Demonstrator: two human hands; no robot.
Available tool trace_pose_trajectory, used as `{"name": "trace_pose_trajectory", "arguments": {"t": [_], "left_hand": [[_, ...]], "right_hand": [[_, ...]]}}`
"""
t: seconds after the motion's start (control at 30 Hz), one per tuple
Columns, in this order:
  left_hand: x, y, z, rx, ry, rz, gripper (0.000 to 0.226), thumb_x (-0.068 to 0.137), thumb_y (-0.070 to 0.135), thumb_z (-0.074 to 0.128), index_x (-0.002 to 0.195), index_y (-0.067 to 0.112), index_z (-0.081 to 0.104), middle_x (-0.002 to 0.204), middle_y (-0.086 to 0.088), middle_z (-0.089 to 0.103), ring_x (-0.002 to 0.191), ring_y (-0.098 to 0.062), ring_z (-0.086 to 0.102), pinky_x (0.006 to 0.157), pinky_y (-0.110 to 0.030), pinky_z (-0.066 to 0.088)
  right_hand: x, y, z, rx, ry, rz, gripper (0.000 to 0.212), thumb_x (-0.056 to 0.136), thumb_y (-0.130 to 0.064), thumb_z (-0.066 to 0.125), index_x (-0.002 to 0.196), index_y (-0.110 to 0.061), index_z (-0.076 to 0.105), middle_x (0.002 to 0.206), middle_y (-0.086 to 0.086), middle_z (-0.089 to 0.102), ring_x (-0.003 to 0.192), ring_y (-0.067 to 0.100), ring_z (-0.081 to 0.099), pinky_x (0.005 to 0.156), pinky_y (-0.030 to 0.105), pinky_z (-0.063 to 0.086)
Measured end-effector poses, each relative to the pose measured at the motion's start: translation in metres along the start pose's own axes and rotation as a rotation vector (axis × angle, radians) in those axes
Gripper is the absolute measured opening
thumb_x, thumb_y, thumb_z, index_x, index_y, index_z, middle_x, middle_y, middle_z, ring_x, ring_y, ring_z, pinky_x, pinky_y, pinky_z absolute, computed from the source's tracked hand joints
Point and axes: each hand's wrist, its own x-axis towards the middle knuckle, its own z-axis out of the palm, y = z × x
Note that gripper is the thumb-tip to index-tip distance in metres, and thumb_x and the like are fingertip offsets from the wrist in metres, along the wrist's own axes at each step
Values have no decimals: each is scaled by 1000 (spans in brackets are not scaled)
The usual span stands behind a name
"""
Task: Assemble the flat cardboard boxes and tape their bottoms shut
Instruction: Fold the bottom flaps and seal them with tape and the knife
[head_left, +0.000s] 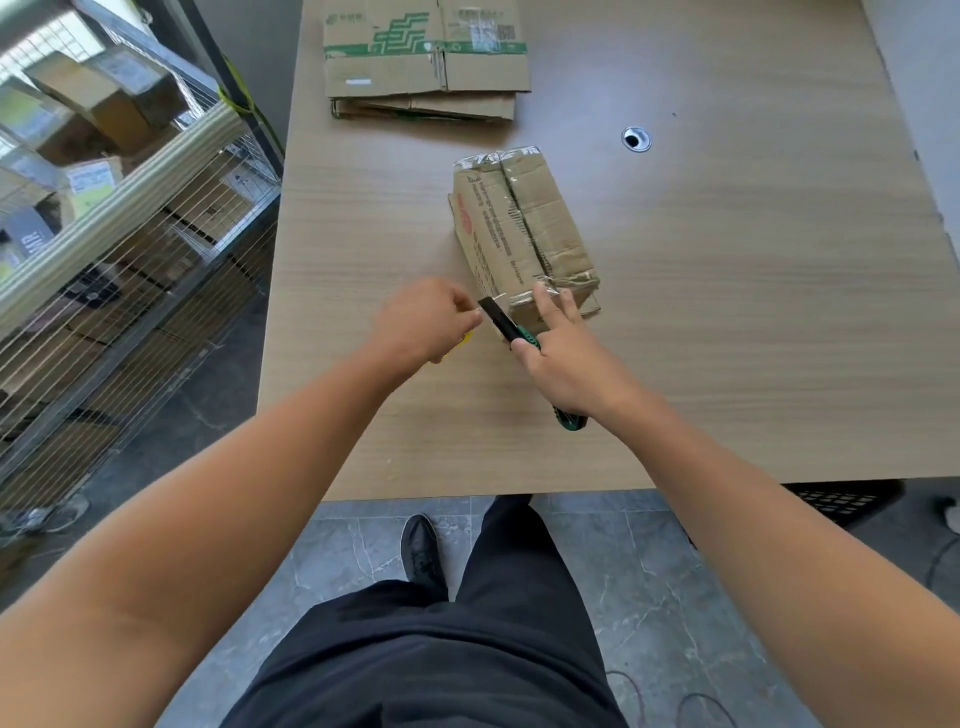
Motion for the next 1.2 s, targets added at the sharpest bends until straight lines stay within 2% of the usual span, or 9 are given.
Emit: {"name": "trace_pose_trajectory", "arguments": {"t": [0.07, 0.17, 0.53, 0.67, 0.73, 0.9, 0.97, 1.07, 1.2], "left_hand": [[-6, 5, 4, 43, 77, 0, 22, 91, 48, 60, 89, 30, 74, 69, 8, 68, 55, -9, 66, 62, -28, 45], [-16, 13, 11, 102, 166, 80, 18, 93, 43, 60, 94, 31, 74, 98, 1, 61, 89, -25, 63, 72, -33, 46], [-59, 4, 29, 125, 337, 147, 28, 101, 42, 53, 99, 20, 71, 111, 6, 50, 72, -25, 59, 65, -41, 54], [-53, -3, 10, -6, 486, 16, 28, 101, 41, 52, 93, 17, 67, 110, 2, 52, 73, -25, 58, 64, -35, 44], [-39, -23, -9, 42, 520, 30, 25, 99, 42, 55, 95, 21, 67, 114, 3, 51, 72, -24, 56, 64, -34, 40], [-46, -66, 7, 184, 355, 180, 27, 101, 37, 55, 104, 13, 68, 122, -4, 50, 70, -31, 58, 62, -43, 49], [-55, -85, 28, 230, 341, 193, 28, 103, 30, 54, 103, 5, 67, 121, -11, 53, 65, -35, 57, 58, -46, 51], [-60, -113, 46, 302, 368, 215, 15, 97, 17, 63, 94, 3, 67, 110, -17, 58, 66, -37, 56, 54, -44, 47], [-62, -134, 57, 329, 321, 215, 16, 85, 6, 75, 99, 2, 68, 108, -19, 58, 72, -39, 58, 56, -44, 45]], "right_hand": [[0, -6, -4, -47, -36, 47, 59, 106, -48, 32, 121, -3, 68, 168, -18, -15, 156, 22, -12, 119, 57, 26], [-1, -15, -11, -89, -72, 108, 59, 105, -48, 32, 135, -6, 60, 167, -19, -16, 156, 33, -7, 117, 64, 25], [1, -32, -24, -369, -221, 41, 52, 107, -47, 32, 129, -12, 64, 166, -15, -23, 153, 46, -9, 114, 76, 13], [1, -8, -18, -479, -258, 101, 43, 105, -36, 41, 126, -6, 63, 164, 4, -33, 153, 47, -10, 114, 76, 12], [4, 11, -18, -406, -233, 114, 54, 105, -44, 36, 134, -4, 57, 168, 7, -21, 154, 44, -6, 117, 70, 17], [11, 24, -13, -310, -211, 31, 52, 103, -56, 34, 89, -14, 60, 171, -1, -1, 154, 44, 5, 117, 57, 29], [7, 24, 2, -243, -82, 4, 47, 103, -56, 34, 84, -20, 57, 170, 0, 7, 148, 43, 25, 111, 51, 38], [2, 14, 26, -152, 77, -29, 49, 103, -56, 33, 76, -21, 54, 142, 13, 46, 106, 35, 58, 84, 42, 49], [3, -16, 62, 19, 3, -54, 46, 104, -54, 33, 78, -21, 53, 76, 3, 61, 61, 22, 58, 49, 32, 35]]}}
